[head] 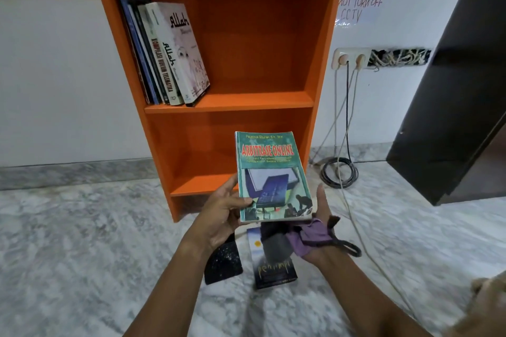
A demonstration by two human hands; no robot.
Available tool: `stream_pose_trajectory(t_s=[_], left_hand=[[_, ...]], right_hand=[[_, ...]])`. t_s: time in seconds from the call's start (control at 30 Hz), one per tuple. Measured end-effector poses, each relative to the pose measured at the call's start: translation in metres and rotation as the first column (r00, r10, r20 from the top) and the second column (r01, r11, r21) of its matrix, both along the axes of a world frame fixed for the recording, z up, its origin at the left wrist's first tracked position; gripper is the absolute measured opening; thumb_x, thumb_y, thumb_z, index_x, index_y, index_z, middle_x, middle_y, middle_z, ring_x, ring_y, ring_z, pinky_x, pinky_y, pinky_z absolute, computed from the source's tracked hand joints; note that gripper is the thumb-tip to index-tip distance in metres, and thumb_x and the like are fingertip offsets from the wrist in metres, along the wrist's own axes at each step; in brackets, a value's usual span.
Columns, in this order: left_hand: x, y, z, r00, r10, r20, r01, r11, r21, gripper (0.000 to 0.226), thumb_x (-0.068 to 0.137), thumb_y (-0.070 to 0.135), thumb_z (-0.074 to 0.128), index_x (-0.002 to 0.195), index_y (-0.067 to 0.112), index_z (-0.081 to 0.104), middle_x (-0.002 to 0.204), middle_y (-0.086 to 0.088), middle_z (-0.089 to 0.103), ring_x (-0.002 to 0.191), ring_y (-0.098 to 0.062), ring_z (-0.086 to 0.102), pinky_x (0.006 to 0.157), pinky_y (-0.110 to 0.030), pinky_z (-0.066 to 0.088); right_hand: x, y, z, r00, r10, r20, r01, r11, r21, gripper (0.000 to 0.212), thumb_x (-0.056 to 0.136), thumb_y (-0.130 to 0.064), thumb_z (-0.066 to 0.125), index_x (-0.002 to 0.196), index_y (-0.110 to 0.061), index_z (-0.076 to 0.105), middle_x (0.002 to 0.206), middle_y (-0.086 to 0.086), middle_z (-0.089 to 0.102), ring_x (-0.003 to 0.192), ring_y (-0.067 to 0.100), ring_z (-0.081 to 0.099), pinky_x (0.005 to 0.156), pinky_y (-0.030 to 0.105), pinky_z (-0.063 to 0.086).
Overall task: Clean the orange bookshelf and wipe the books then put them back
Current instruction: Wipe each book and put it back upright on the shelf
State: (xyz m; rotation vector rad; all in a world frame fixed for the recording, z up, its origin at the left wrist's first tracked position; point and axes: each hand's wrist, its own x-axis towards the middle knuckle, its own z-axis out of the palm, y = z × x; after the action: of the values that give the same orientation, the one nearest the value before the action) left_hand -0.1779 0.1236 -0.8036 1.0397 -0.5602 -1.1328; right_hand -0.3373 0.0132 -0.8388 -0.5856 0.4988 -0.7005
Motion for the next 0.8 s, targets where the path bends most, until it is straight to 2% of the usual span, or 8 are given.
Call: stream_pose_trajectory(t_s=[0.07,0.2,0.3,0.4,0.47,0.6,0.73,0.8], left_hand=[[-0.002,-0.001,-0.001,1.000,0.018,0.000,-0.018,1.000,0.020,0.057,0.091,-0.015,0.049,0.132,0.025,0.058,0.118,-0.013,0.073,0.096,-0.031,0.073,0.077,-0.044,0.061],[0.005,-0.003,-0.008,0.963,0.125,0.239,-0.168,0.971,0.169,0.057,0.096,-0.007,0.053,0.143,0.025,0.051,0.131,-0.006,0.068,0.116,-0.037,0.065,0.097,-0.055,0.054],[-0.005,-0.007,0.000,0.888,0.191,0.419,-0.274,0.950,0.149,0.068,0.096,0.018,0.068,0.153,0.037,0.034,0.139,0.013,0.052,0.129,-0.015,0.053,0.102,-0.037,0.046],[-0.020,-0.020,0.005,0.956,0.221,0.194,-0.222,0.975,-0.014,0.081,0.085,0.039,0.077,0.150,0.045,0.030,0.128,0.004,0.067,0.115,-0.018,0.066,0.087,-0.039,0.056],[-0.016,-0.024,0.006,0.961,0.277,0.002,-0.277,0.961,-0.004,0.085,0.078,0.049,0.081,0.149,0.028,0.039,0.112,-0.009,0.074,0.102,-0.027,0.072,0.079,-0.042,0.058],[-0.007,-0.009,0.008,0.936,0.170,-0.309,-0.207,0.974,-0.092,0.050,0.093,0.055,0.056,0.100,0.006,0.063,0.083,-0.011,0.058,0.072,-0.023,0.058,0.065,-0.036,0.051],[-0.006,0.001,0.005,0.856,0.045,-0.514,-0.189,0.954,-0.232,0.061,0.099,0.056,0.049,0.125,0.004,0.069,0.112,-0.017,0.068,0.103,-0.031,0.066,0.093,-0.045,0.056],[-0.010,0.003,0.005,0.869,-0.017,-0.495,-0.130,0.957,-0.260,0.064,0.101,0.056,0.046,0.140,0.006,0.059,0.132,-0.020,0.062,0.120,-0.034,0.061,0.102,-0.048,0.052]], right_hand=[[0.008,-0.004,0.008,0.999,0.006,0.034,-0.006,1.000,-0.024,0.081,0.066,-0.041,0.089,0.127,0.005,0.065,0.123,0.027,0.067,0.105,0.036,0.070,0.101,0.049,0.053],[0.007,-0.011,0.028,0.977,0.045,-0.208,-0.128,0.905,-0.406,0.043,0.080,-0.003,0.075,0.118,0.009,0.059,0.100,0.030,0.061,0.071,0.032,0.066,0.065,0.036,0.060],[0.011,0.000,0.040,0.907,-0.196,-0.372,-0.135,0.703,-0.699,0.037,0.086,0.008,0.063,0.113,-0.016,0.071,0.099,0.016,0.074,0.065,0.021,0.069,0.055,0.030,0.058],[0.024,0.025,0.039,0.892,-0.235,-0.385,-0.241,0.474,-0.847,0.039,0.081,-0.005,0.067,0.112,-0.028,0.071,0.100,-0.002,0.075,0.086,0.021,0.071,0.074,0.043,0.061],[0.033,0.040,0.032,0.876,-0.253,-0.412,-0.311,0.358,-0.881,0.039,0.077,-0.021,0.066,0.114,-0.032,0.068,0.104,-0.009,0.073,0.091,0.013,0.070,0.076,0.039,0.059],[0.043,0.054,0.035,0.851,-0.257,-0.458,-0.427,0.171,-0.888,0.053,0.077,-0.027,0.062,0.130,-0.033,0.061,0.120,-0.017,0.061,0.106,0.006,0.059,0.084,0.032,0.051],[0.051,0.050,0.050,0.888,-0.162,-0.430,-0.410,0.144,-0.901,0.033,0.098,-0.032,0.052,0.130,-0.037,0.062,0.135,-0.014,0.057,0.128,0.005,0.050,0.108,0.042,0.043],[0.056,0.045,0.053,0.890,-0.294,-0.348,-0.357,0.023,-0.934,0.028,0.105,-0.029,0.047,0.129,-0.033,0.062,0.134,-0.010,0.058,0.126,0.009,0.051,0.107,0.044,0.043]])
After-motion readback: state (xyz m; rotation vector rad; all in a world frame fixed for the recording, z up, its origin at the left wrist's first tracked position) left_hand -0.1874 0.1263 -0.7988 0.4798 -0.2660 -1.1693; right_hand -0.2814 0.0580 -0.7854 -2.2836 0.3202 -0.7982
